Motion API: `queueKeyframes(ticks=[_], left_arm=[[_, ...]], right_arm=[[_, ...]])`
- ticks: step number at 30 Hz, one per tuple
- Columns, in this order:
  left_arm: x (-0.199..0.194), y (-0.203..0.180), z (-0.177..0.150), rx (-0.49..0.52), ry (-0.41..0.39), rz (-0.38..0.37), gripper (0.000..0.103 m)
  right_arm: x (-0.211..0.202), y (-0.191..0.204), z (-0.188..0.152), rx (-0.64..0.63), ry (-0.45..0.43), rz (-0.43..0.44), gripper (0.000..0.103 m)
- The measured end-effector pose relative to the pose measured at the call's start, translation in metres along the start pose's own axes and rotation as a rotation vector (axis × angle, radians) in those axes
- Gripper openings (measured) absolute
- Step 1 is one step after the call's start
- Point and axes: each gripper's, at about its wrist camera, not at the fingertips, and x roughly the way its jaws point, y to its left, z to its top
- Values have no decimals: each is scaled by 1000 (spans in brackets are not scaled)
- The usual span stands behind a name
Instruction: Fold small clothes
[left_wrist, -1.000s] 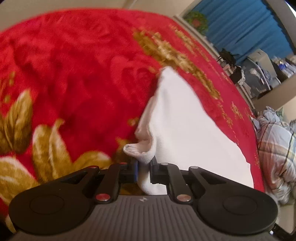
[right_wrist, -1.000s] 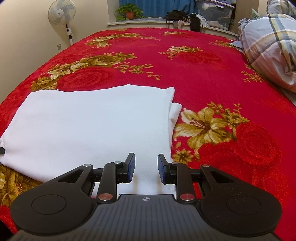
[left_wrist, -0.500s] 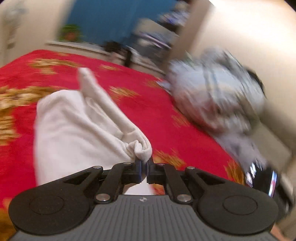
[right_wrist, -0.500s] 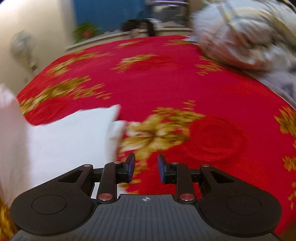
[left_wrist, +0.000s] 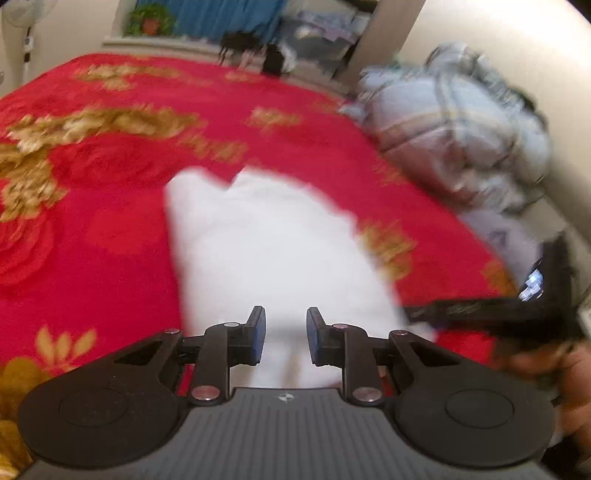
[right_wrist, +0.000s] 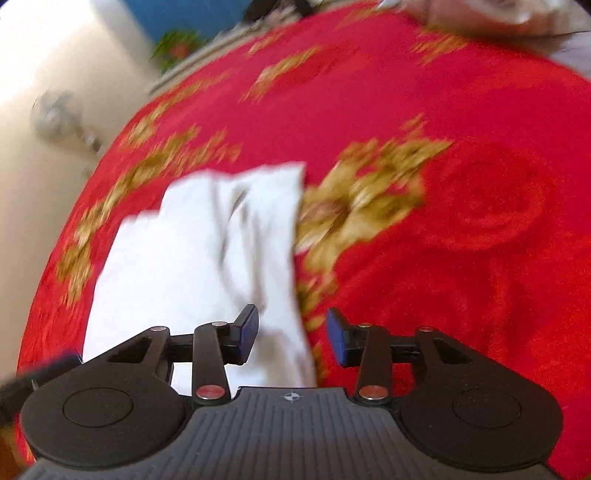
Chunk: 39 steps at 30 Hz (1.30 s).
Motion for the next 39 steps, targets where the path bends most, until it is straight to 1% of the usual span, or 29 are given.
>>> queueKeyframes(ticks=[1, 2, 3, 4, 5, 6, 7, 8, 9, 10, 11, 12, 13, 14, 15, 16, 17, 18, 19, 23, 25, 28, 31, 32, 34, 35, 36, 38, 39], left_arm=[[17, 6, -8, 1, 72, 9, 21], [31, 10, -19, -2, 144, 23, 11], [37, 10, -24, 1, 170, 26, 8], [34, 8, -25, 19, 174, 25, 8], [31, 4, -23, 50, 191, 28, 8], [28, 2, -18, 71, 223, 30, 8], [25, 2, -14, 80, 242, 23, 10], [20, 2, -5, 80, 238, 7, 18], [16, 6, 7, 70, 209, -3, 34], [12, 10, 20, 54, 167, -4, 43], [7, 16, 28, 38, 124, 2, 59], [4, 23, 39, 18, 79, 12, 69], [5, 29, 48, 0, 48, 22, 72], [10, 27, 59, -21, 34, 33, 76], [17, 35, 67, -51, 36, 36, 76], [22, 47, 69, -92, 48, 27, 76], [32, 54, 70, -132, 62, 12, 76], [42, 62, 71, -176, 79, -1, 76], [51, 71, 70, -220, 99, -13, 76], [82, 96, 60, -359, 161, -81, 76], [91, 100, 59, -406, 147, -105, 76], [98, 96, 58, -404, 115, -109, 76], [100, 84, 56, -368, 99, -75, 77], [100, 81, 55, -350, 94, -63, 76], [98, 77, 54, -317, 85, -33, 59], [96, 77, 54, -304, 85, -31, 42], [92, 77, 55, -300, 79, -43, 33], [81, 73, 61, -263, 59, -47, 29], [74, 69, 64, -226, 43, -42, 28]], right_arm=[[4, 3, -2, -19, 10, -10, 42], [5, 5, -4, -33, 19, -11, 35], [5, 5, -5, -30, 27, 16, 11], [3, 3, -6, -13, 27, 27, 11], [0, 2, -7, -4, 20, 28, 8], [-3, 0, -9, -8, 22, 14, 6], [-3, -3, -11, -6, 35, 0, 3], [-2, -7, -13, 7, 55, -8, 0], [0, -9, -14, 22, 72, 3, 0], [-1, -9, -13, 17, 74, 5, 0], [-2, -7, -10, 6, 57, 4, 1], [-5, -5, -5, 4, 27, 3, 3], [-9, -2, 0, 9, -11, -1, 4], [-11, -2, 4, 13, -47, -2, 5], [-13, 1, 10, 17, -92, -2, 21], [-15, 3, 14, 21, -130, -2, 36], [-13, 5, 18, 24, -159, -2, 67], [-9, 4, 23, 22, -164, 0, 83], [-1, 7, 28, 14, -146, 4, 84], [32, 5, 39, 61, -38, 18, 82], [43, 7, 39, 68, -10, 30, 82], [51, 11, 40, 50, -2, 42, 82], [58, 14, 39, 66, 7, 61, 82], [59, 15, 38, 63, 6, 65, 81], [61, 19, 36, 48, 0, 82, 71], [62, 20, 36, 49, -1, 110, 54], [61, 22, 36, 52, -6, 120, 45], [59, 28, 34, 35, -28, 119, 36], [58, 32, 33, 30, -40, 117, 34]])
